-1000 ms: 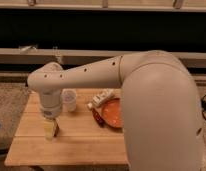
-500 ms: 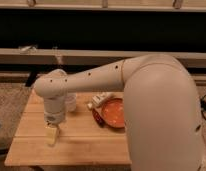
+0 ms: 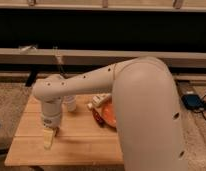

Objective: Knock the eraser over

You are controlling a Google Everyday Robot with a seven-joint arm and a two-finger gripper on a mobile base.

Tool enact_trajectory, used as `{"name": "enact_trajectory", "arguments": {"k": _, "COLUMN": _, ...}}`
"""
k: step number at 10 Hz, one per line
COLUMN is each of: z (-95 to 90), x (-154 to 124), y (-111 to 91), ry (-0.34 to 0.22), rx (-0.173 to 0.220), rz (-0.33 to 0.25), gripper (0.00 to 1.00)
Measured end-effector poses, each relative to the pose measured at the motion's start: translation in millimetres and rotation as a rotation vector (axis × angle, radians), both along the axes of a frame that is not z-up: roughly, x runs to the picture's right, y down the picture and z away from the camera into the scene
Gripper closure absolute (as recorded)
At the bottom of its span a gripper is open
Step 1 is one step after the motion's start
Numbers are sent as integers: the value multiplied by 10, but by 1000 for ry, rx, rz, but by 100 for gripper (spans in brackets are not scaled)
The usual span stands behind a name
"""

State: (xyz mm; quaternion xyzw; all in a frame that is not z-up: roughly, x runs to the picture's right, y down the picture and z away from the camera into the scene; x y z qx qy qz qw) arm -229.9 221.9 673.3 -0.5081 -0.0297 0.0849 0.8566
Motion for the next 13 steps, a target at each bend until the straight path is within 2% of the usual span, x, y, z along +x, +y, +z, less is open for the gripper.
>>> {"name": "enact_trajectory", "arguments": {"k": 2, "z": 63, "x": -81, "y": 80, "ry": -9, "rx": -17, "rz": -1, "gripper": 20}}
{"name": "enact_trajectory", "arguments": {"k": 5, "z": 99, "x": -170, "y": 73, "ry": -23, "rx": -18, "rz": 4, "gripper": 20}}
{"name": "enact_trajectory", "arguments": {"k": 8, "z": 96, "x": -386, "y": -50, "ry": -59, "rx": 6, "rz": 13, "gripper": 20}}
{"name": "enact_trajectory", "arguments": {"k": 13, "z": 75, "x": -581, "y": -226, "ry": -104, "rx": 50, "rz": 32, "gripper": 20}}
